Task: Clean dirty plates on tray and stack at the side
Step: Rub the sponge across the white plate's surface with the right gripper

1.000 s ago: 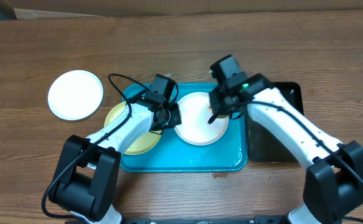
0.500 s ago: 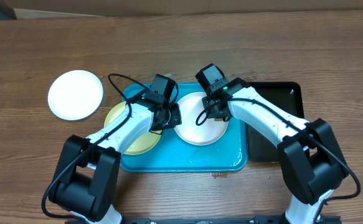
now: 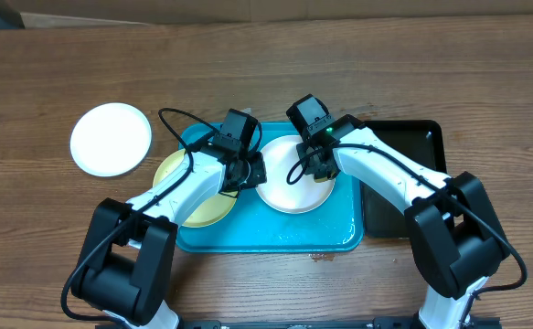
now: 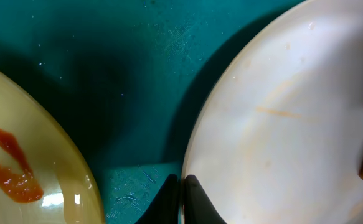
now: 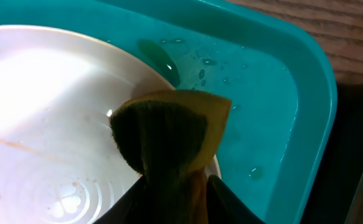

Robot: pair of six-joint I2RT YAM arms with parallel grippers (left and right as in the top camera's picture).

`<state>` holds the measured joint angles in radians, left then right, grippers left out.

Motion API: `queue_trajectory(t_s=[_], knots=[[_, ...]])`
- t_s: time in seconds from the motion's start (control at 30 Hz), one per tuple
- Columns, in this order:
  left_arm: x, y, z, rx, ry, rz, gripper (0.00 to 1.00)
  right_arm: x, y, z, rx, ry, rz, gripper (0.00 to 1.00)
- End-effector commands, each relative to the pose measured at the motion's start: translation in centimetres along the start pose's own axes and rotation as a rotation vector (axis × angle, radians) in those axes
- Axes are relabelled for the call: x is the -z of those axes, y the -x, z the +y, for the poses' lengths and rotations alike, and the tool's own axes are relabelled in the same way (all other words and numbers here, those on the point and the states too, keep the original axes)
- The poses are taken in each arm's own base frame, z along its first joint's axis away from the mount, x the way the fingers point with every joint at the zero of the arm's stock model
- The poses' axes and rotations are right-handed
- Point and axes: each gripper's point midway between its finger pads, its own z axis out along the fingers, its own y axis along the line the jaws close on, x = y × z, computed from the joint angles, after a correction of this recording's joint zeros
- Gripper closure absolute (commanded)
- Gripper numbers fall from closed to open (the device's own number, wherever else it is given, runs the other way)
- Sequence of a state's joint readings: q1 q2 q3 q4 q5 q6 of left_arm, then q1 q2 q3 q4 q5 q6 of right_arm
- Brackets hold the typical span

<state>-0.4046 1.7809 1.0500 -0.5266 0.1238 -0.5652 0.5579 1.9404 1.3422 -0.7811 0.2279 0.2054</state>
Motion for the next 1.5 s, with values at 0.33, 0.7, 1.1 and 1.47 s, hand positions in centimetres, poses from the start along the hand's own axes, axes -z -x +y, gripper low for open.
queue_trajectory(t_s=[0.33, 0.7, 1.1, 1.47], knots=[[0.0, 0.3, -0.6, -0.033, -0.012, -0.002, 0.92, -0.1, -0.7, 0.1, 0.007, 0.005, 0.028, 0.94], [0.0, 0.3, -0.6, -0.037, -0.012, -0.003, 0.94, -2.4, -2.2, 0.4, 0.013, 0.008, 0.060, 0.96], [0.0, 0.4, -0.6, -0.037, -0.013, -0.004, 0.96, -2.0, -5.2, 6.4, 0.249, 0.384, 0.187, 0.96], [0.0, 0.4, -0.6, -0.037, -0.012, -0.003, 0.96, 2.6, -1.1, 9.5, 0.249, 0.622, 0.114, 0.96]])
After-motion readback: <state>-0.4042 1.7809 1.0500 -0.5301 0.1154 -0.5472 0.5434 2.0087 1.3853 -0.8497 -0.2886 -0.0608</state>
